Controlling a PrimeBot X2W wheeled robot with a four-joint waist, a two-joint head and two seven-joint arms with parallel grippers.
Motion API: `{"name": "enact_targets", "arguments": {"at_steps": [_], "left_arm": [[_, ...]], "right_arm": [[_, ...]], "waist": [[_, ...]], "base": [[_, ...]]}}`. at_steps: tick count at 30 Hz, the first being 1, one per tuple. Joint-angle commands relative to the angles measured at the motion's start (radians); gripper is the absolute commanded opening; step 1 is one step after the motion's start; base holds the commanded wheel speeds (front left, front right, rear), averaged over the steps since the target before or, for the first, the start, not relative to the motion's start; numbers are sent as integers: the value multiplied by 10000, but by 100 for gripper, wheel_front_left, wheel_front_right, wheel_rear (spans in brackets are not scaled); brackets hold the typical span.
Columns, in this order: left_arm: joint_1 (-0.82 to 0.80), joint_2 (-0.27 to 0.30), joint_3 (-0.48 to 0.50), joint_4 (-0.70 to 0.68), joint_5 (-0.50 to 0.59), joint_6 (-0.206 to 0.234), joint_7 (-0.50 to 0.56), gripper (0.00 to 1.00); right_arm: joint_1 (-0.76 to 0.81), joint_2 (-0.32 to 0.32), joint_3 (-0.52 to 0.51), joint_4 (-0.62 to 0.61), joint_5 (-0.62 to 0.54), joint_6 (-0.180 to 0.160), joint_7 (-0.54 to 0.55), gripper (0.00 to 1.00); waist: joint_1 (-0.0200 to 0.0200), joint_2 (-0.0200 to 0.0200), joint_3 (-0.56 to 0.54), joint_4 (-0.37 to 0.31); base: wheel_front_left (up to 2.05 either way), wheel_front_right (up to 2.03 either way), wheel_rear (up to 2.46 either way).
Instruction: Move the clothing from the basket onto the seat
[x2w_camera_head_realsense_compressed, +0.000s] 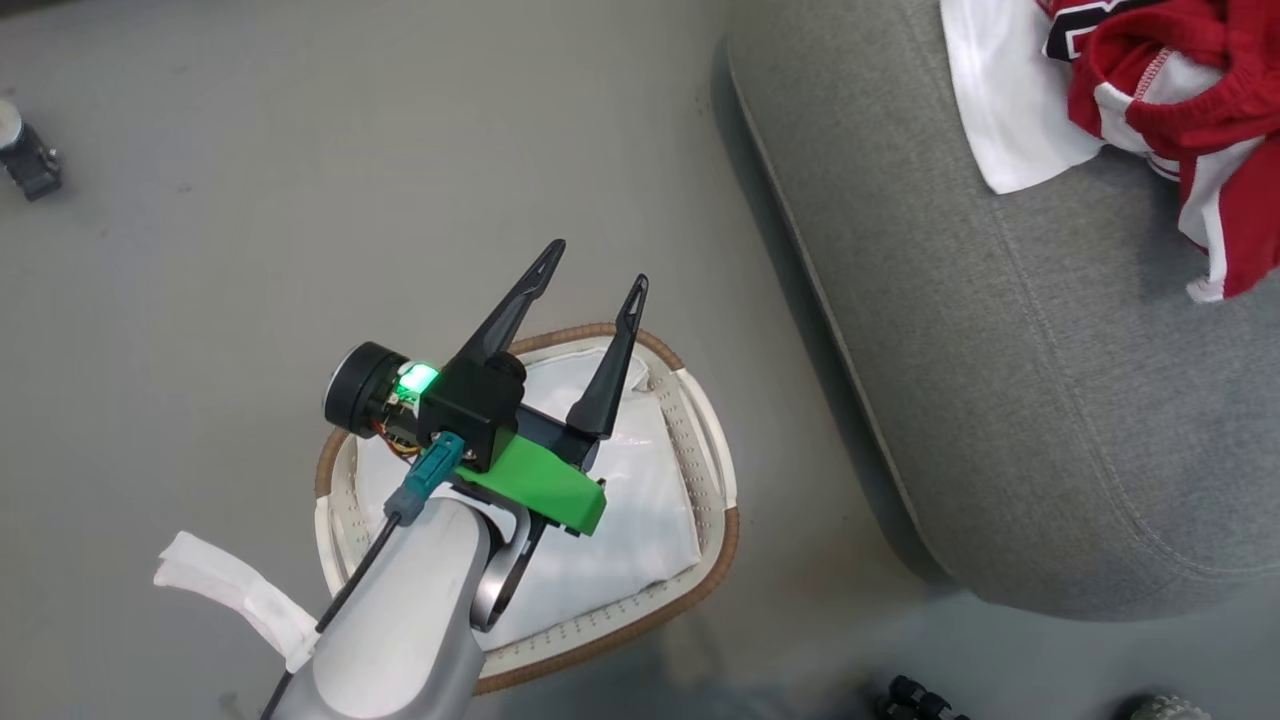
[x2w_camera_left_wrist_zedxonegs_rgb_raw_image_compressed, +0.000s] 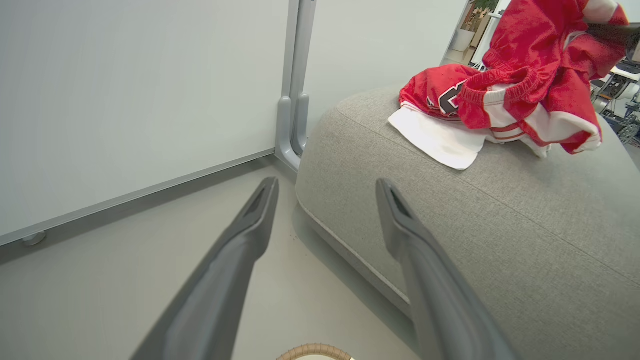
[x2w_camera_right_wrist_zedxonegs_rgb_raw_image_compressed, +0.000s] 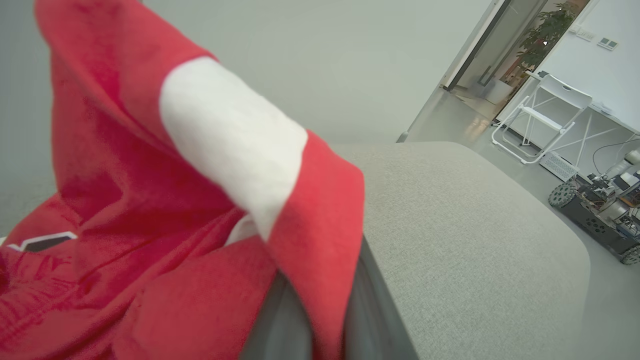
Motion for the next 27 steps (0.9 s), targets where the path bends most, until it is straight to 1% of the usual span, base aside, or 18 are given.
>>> {"name": "enact_targets", "arguments": {"at_steps": [1, 4, 8, 11, 13, 14, 15, 20, 27], "left_arm": [[-132, 97, 79, -58, 58, -30, -2, 100], [-150, 123, 123, -96, 109, -31, -4, 100], [-262, 129, 194, -95, 103, -31, -4, 100], [-312, 82, 222, -96, 42, -31, -2, 100], [-272, 52, 215, -93, 0, -31, -4, 100], [-233, 30, 236, -90, -14, -32, -4, 100], [-193, 21, 266, -85, -35, -32, -4, 100], [181, -14, 481, 56, -70, -32, -4, 100], [894, -68, 1058, 330, -25, -32, -4, 100]], "right_arm": [[97, 62, -294, 7, -355, -14, -20, 0], [195, 415, -901, -102, -1084, -14, -18, 0], [337, 1025, -1384, -271, -1920, -14, -18, 0], [472, 1329, -1684, -291, -2203, -14, -18, 0], [570, 1486, -1846, -338, -2387, -14, -18, 36], [624, 1583, -1933, -415, -2444, -14, -18, 53], [684, 1628, -1989, -467, -2483, -14, -18, 100], [1091, 1899, -2062, -831, -2463, -14, -18, 100], [1873, 2064, -1535, -1637, -2160, -14, -20, 100]], "waist": [[0, 73, 804, 713], [0, 73, 1065, 810], [0, 73, 1266, 893], [0, 73, 1227, 956], [0, 73, 1101, 985], [0, 73, 996, 989], [0, 73, 912, 990], [0, 73, 131, 971], [0, 73, -1056, 892]], "base": [[0, 0, 0], [0, 0, 0], [0, 0, 0], [0, 0, 0], [0, 0, 0], [0, 0, 0], [0, 0, 0], [0, 0, 0], [0, 0, 0]]}}
